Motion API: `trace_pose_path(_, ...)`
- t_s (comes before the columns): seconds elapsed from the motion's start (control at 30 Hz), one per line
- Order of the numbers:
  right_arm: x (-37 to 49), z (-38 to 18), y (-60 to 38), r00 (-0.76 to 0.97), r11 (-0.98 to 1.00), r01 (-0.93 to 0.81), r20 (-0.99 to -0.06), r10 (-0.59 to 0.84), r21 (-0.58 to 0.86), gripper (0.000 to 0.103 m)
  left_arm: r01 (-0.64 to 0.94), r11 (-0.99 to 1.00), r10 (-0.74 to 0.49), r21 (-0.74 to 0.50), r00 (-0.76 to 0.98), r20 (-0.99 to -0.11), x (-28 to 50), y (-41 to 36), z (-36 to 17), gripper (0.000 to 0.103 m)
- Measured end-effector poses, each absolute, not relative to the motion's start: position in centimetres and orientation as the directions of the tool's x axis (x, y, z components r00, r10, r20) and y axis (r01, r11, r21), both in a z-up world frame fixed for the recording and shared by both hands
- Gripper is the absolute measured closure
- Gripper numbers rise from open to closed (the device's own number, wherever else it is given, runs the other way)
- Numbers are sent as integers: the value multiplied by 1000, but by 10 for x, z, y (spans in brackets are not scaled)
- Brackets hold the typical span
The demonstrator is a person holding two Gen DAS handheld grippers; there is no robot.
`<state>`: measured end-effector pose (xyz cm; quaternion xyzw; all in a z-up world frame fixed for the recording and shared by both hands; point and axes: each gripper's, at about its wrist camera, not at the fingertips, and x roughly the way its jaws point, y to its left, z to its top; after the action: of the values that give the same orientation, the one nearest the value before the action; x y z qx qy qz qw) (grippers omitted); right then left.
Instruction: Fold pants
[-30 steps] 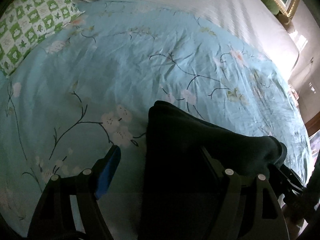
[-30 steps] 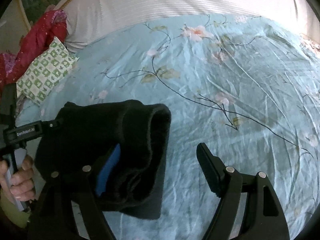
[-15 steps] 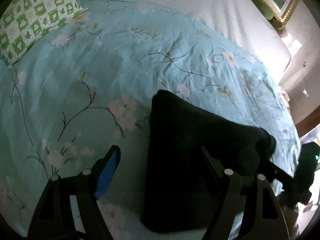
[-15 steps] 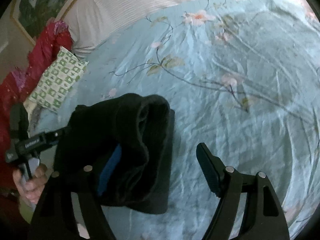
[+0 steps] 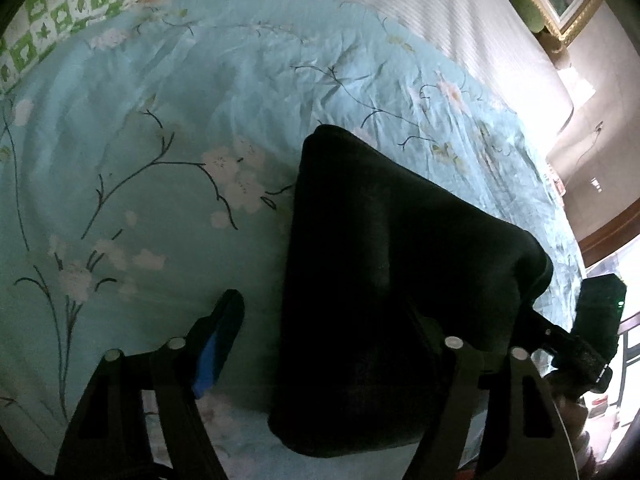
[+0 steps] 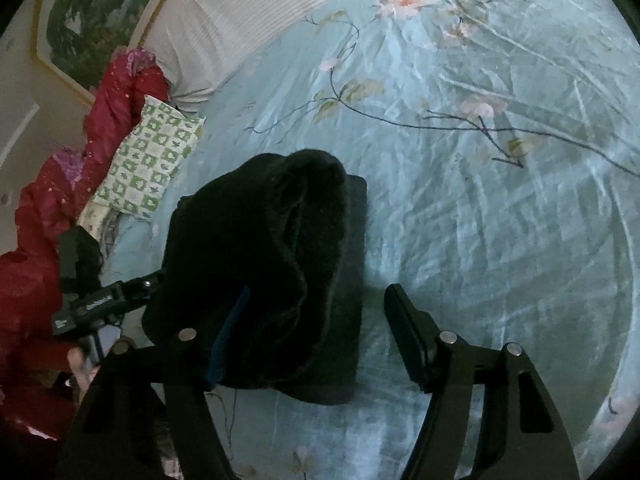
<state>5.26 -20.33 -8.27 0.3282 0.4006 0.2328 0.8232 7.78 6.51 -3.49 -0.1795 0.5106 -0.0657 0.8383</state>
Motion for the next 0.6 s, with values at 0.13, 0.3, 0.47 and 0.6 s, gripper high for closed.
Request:
trace_pose_path(0.13,57,-85,-199,553,633,-134,-472,686,762,41,-58,910,-337,-410,471,-815,78,62,-33,52)
trace_pose_path(0.3,57,-83,-199,554,616,-146,-451,699,774,50,-48,912,-331,-407,498,-802,73,57,-26,64)
trace_pose_path(0.47,52,-69,-197,570,631,-175,-445,691,756,57,-47,910,-329,-413,526,-784,65,60,-15,71)
trace_pose_path(0.6,51,-57,-198,585,623,-200,-418,695,756,60,-40,906,-331,-421,552,-765,58,64,-1,73)
